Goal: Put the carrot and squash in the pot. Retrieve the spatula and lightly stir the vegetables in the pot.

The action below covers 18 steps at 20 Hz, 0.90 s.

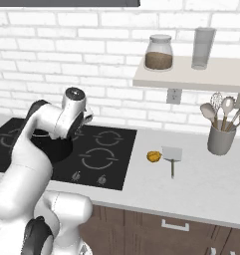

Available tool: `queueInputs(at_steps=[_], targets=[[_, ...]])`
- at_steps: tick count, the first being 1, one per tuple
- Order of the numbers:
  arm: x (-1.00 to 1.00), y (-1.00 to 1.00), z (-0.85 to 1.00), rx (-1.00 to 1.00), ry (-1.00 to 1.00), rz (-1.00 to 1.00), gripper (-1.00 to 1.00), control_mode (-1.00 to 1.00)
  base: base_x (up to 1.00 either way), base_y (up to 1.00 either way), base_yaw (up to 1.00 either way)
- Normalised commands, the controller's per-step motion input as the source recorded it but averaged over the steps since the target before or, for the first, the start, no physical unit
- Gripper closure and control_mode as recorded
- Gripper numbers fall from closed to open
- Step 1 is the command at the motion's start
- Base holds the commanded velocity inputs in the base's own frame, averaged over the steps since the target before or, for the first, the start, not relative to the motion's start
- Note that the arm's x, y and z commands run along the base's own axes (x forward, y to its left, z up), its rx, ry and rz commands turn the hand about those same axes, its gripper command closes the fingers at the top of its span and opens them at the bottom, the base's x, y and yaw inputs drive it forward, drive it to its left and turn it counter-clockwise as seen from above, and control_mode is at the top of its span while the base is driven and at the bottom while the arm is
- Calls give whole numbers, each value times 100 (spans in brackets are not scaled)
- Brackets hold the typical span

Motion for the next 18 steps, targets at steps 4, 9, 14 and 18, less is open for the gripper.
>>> queueInputs(at_steps=[4,9,14,18], targets=[[-7,-96,-16,-16,1,-12,-100,-100,0,0,0],[20,-92,-23,-27,8,-29,-100,-100,0,0,0],[42,-100,-29,-14,17,-28,-100,-100,0,0,0],[72,-98,-41,-1,22,-25,-100,-100,0,0,0]])
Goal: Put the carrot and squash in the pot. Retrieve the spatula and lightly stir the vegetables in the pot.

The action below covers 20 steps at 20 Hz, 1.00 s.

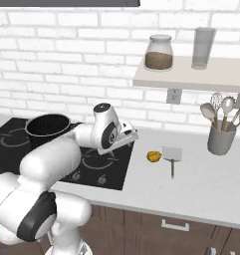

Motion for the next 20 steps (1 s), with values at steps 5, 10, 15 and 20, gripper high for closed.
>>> queueInputs(at_steps=[5,10,15,20], targets=[[80,-75,-30,0,11,-12,-100,-100,0,0,0],[67,-46,-45,0,9,0,-100,-100,0,0,0],[36,-49,-53,-2,7,0,-100,-100,0,0,0],[19,-28,-25,-3,0,0,-100,-100,0,0,0]])
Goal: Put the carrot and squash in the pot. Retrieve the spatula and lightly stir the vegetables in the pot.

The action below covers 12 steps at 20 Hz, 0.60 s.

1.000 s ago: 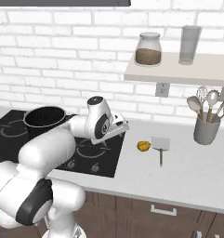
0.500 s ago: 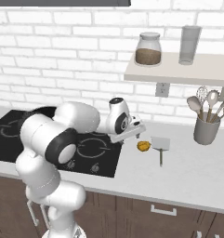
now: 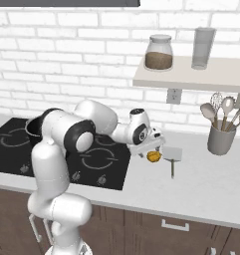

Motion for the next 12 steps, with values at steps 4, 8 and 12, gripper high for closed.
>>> queueInputs(at_steps=[4,8,12], targets=[[2,-6,-27,-5,0,0,-100,-100,0,0,0],[0,0,-34,-5,0,1,-100,-100,0,0,0],[0,0,-21,-4,0,1,-100,-100,0,0,0]])
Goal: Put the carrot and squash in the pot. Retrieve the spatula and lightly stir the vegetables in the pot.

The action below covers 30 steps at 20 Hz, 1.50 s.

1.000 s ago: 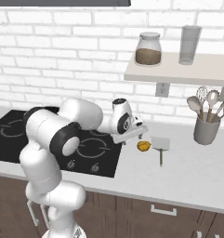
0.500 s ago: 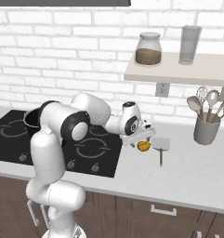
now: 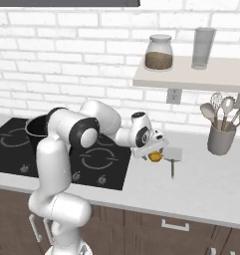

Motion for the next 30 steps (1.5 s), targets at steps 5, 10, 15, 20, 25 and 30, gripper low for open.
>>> queueInputs(at_steps=[5,10,15,20,25,30], targets=[[-28,2,3,-3,-1,0,100,-100,0,0,0],[-95,33,69,3,-1,0,100,-100,0,0,0],[-100,94,98,0,-6,1,100,-100,0,0,0],[-87,100,88,0,-8,11,100,-100,0,0,0],[-54,100,79,1,-6,17,100,-100,0,0,0],[-8,100,98,0,-9,14,100,-100,0,0,0]])
